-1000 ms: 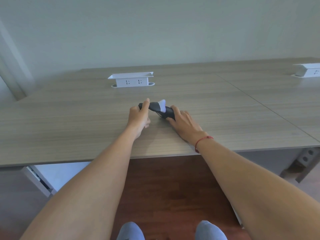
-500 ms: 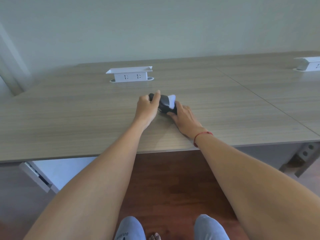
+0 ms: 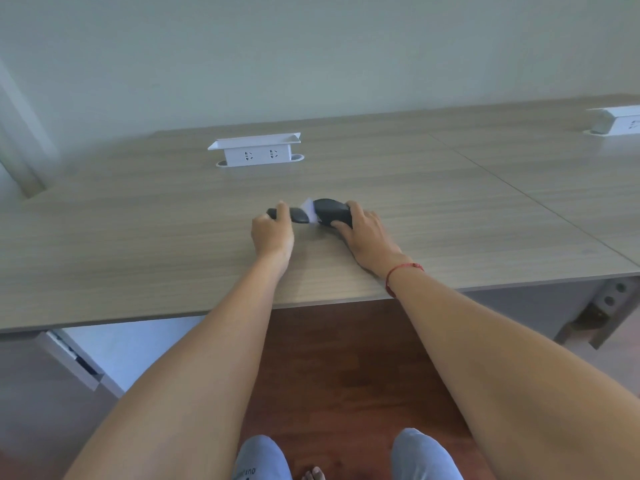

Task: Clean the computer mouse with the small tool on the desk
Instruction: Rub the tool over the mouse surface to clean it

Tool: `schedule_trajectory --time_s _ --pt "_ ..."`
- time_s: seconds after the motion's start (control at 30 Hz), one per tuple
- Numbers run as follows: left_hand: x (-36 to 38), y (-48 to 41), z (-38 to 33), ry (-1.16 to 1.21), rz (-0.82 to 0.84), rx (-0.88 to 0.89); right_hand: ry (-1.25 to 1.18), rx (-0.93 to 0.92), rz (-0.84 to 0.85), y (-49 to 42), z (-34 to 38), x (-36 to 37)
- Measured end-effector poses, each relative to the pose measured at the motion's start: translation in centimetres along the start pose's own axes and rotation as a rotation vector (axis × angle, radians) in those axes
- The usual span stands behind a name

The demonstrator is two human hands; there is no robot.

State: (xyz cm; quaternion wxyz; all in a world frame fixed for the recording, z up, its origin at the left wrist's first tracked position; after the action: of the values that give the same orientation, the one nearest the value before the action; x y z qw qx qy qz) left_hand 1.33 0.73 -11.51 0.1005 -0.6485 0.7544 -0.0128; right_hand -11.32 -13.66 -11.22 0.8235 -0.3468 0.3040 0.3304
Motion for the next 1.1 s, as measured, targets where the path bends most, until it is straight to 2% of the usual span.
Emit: schedule_trajectory --time_s 0.03,0.13,0.23,0.3,0.4,0.5,0.57,0.67,0.73,0.87,0.9,1.0,1.03,1.1 --pt "-0.2 -0.3 0.2 0.012 -0.001 -0.001 -0.001 0.0 -0.001 -0.1 -0.1 0.0" --pt "1.1 -0.2 -2.0 0.128 0.14 0.035 0.0 -0.008 0.001 -0.3 0.0 0.2" --pt "3.4 1.2 -5.0 0.021 0.258 0.201 -0.019 0.0 0.0 -0.3 0.1 0.2" --pt "3.5 1.7 -5.4 -0.088 0.228 0.259 -0.029 0.009 -0.003 -0.3 -0.1 0.1" --pt "1.6 0.7 -4.7 -0.121 0.063 0.216 -0.02 0.0 -0.005 -0.2 -0.2 0.1" --pt "2.7 1.0 -5.5 0.023 0.171 0.2 -0.034 0.014 -0.006 -0.3 -0.3 0.1" --pt "3.7 1.8 -6.0 -0.047 0.22 0.234 -0.048 0.016 -0.005 -0.3 -0.2 0.0" --pt "2.5 1.5 -5.7 -0.195 0.088 0.252 -0.031 0.01 0.01 -0.2 -0.3 0.2" --pt "1.5 0.9 -5.8 -0.2 0.022 0.263 -0.019 0.014 0.008 -0.2 -0.4 0.2" --pt "3.5 1.7 -6.4 -0.111 0.218 0.301 -0.044 0.032 0.002 -0.3 -0.3 0.0" --pt "3.5 1.8 -6.0 -0.129 0.213 0.293 -0.044 0.03 0.002 -0.2 -0.3 0.0" --pt "1.5 0.9 -4.9 -0.185 0.051 0.25 -0.025 0.017 -0.002 -0.1 -0.3 0.0" --pt "1.2 0.6 -4.7 -0.165 0.058 0.231 -0.025 0.018 -0.007 -0.1 -0.4 -0.1" --pt "2.0 0.7 -4.6 -0.017 0.204 0.172 -0.035 0.031 -0.004 -0.2 -0.4 -0.1"
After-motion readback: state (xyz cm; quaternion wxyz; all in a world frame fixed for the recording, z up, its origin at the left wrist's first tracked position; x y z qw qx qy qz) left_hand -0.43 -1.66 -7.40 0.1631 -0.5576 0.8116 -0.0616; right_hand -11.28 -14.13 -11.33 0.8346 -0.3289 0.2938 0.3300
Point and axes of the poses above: each hand's wrist, its own y-axis away from the middle knuckle, its own x-axis out of the palm, z = x × y, the point moved 9 cm from there along -y, towards the middle knuckle, and after that the axes turned 2 degrees about -z, right-handed, at the moved point
